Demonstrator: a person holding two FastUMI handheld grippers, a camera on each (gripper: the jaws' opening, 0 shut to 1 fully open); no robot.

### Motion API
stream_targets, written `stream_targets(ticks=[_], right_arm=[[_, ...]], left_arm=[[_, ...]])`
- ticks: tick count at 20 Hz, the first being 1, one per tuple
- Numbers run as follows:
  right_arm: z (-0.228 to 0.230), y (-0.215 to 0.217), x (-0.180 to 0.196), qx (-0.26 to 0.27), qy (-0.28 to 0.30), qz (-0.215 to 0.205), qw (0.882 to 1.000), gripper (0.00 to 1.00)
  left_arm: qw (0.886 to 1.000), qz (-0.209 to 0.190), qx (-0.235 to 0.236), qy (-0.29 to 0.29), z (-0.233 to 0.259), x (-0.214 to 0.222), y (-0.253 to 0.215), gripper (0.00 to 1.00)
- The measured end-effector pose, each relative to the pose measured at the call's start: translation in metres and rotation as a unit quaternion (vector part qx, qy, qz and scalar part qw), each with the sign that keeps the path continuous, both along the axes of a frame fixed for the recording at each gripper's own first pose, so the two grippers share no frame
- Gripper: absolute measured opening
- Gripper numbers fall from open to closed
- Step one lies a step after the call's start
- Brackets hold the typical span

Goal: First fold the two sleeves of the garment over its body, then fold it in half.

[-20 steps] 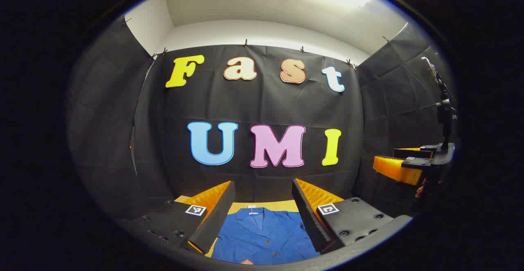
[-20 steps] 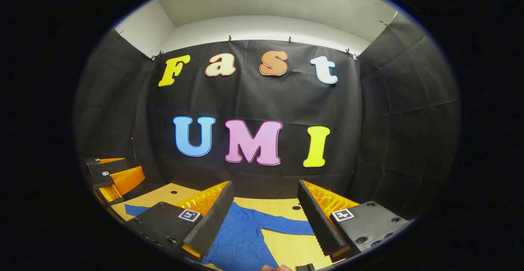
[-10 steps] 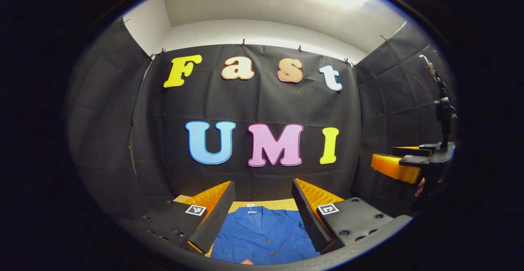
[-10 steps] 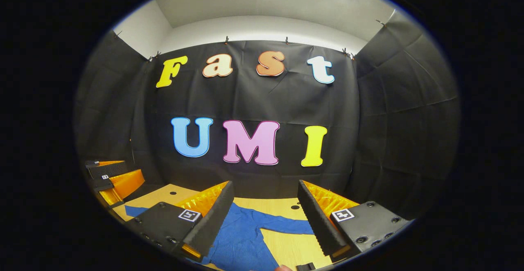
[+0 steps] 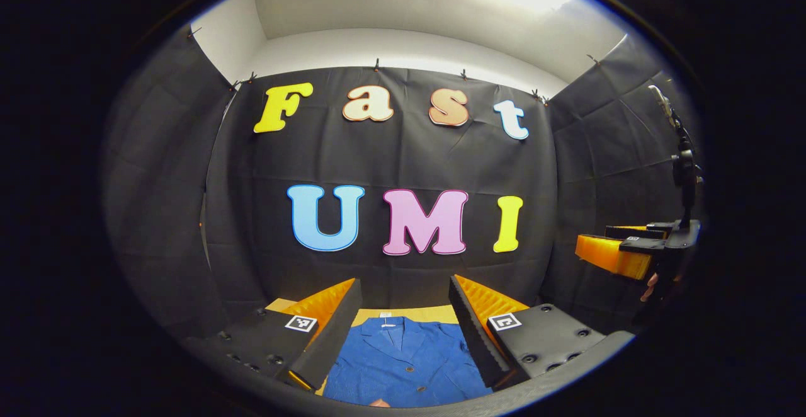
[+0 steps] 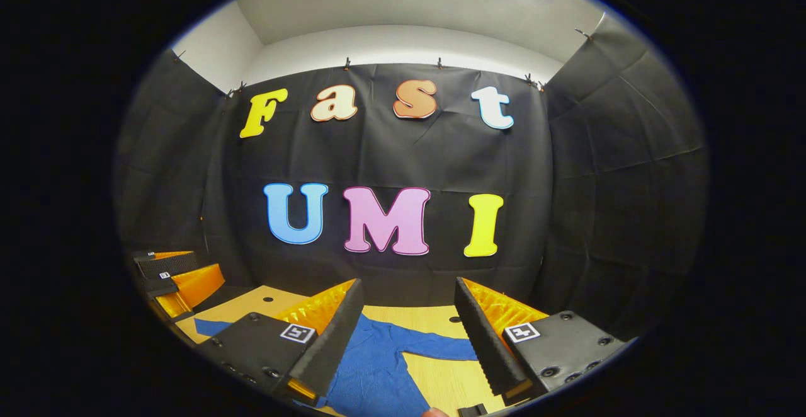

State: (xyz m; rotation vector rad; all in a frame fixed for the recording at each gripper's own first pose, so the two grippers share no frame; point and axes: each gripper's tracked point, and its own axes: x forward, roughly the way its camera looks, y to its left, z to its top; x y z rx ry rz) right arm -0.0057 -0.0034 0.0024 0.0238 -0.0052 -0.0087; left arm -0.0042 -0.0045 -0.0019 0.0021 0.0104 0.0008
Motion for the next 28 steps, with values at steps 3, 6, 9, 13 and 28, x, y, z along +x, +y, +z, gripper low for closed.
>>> stream_targets(ticks=[3,6,9,13,28], right_arm=[[0.000,0.000,0.001,-0.002,0.000,0.001,1.000,0.86],[0.000,0.001,0.002,0.000,0.000,0.001,1.000,0.86],[0.001,0.000,0.005,0.003,-0.002,-0.001,1.000,0.87],[-0.001,-0.004,0.007,0.000,-0.001,-0.005,1.000,0.87],[-0.001,-0.015,0.016,0.004,-0.011,-0.019,1.000,0.93]], left_arm=[[1.000,0.000,0.000,0.002,-0.001,0.001,0.001,0.82],[1.000,0.002,-0.004,0.004,-0.003,0.003,0.004,0.81],[1.000,0.003,-0.005,0.004,-0.002,0.004,0.006,0.82],[1.000,0.002,-0.005,0.005,-0.004,0.008,0.007,0.82],[1.000,0.011,-0.008,0.006,-0.006,0.015,0.016,0.82]])
